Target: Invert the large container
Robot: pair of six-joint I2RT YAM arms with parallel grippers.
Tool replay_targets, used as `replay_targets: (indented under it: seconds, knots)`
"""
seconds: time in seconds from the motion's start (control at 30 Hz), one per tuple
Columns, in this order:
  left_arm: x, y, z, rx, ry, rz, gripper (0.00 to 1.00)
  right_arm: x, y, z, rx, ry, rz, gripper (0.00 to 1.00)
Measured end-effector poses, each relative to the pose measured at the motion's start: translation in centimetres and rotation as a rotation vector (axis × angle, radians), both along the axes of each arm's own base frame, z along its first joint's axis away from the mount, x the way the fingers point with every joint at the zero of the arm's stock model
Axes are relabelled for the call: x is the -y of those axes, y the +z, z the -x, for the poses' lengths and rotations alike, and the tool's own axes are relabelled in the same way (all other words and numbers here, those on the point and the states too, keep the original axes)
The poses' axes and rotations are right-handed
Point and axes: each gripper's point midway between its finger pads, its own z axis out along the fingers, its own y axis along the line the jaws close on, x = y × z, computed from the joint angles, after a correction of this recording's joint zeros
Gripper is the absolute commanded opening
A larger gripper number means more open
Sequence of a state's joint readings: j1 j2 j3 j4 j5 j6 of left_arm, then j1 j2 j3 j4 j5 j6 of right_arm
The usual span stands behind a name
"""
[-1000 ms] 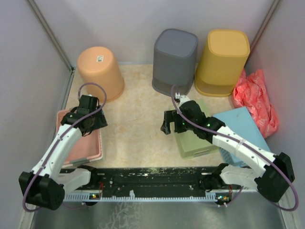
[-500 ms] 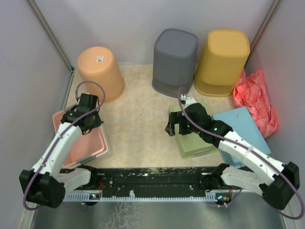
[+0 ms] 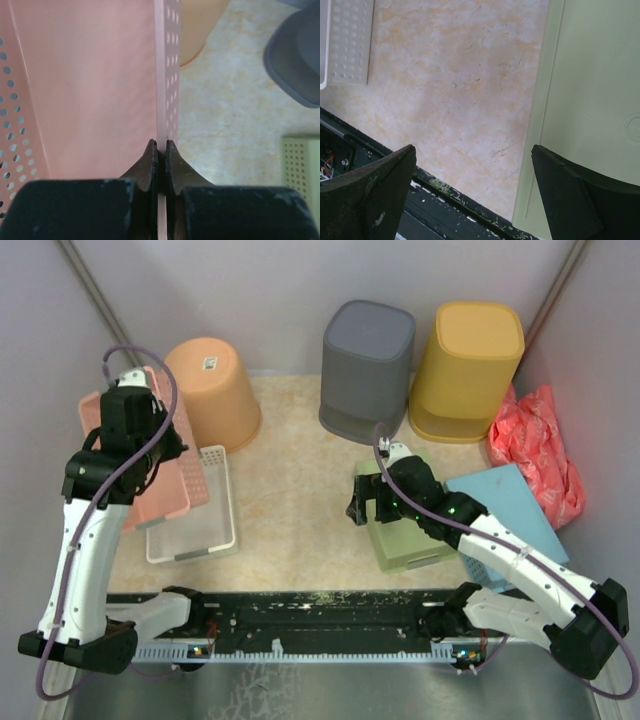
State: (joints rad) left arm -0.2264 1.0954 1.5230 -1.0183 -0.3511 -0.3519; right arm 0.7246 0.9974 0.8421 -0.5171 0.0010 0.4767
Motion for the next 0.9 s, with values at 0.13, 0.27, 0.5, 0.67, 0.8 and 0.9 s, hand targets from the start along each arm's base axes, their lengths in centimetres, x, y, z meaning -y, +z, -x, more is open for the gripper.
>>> replay_targets:
  seconds: [0.13, 0.27, 0.5, 0.67, 0.8, 0.9]
  knots:
    - [3.4, 2.7, -0.2, 0.049, -0.155, 0.120, 0.00, 0.6, -0.2, -0.3, 0.005, -0.030, 0.022, 0.98]
    - [9.0, 4.8, 0.4, 0.113, -0.383, 0.350, 0.00, 2.4, -0.3, -0.4, 0.018, -0.094, 0.080, 0.98]
    - [17.6, 3.3, 4.2, 0.100, -0.696, 0.750, 0.00, 5.5, 6.9, -0.5, 0.186, -0.223, 0.004, 0.98]
    - [22.5, -0.1, 6.4, 0.033, -0.824, 0.973, 0.00, 8.5, 12.4, 0.4, 0.337, -0.326, -0.103, 0.98]
    - [24.8, -2.7, 6.6, 0.002, -0.876, 1.118, 0.00, 9.9, 14.2, 0.5, 0.383, -0.381, -0.118, 0.98]
    - [25.2, -4.0, 6.3, -0.001, -0.876, 1.187, 0.00, 10.2, 13.7, 0.5, 0.372, -0.392, -0.092, 0.98]
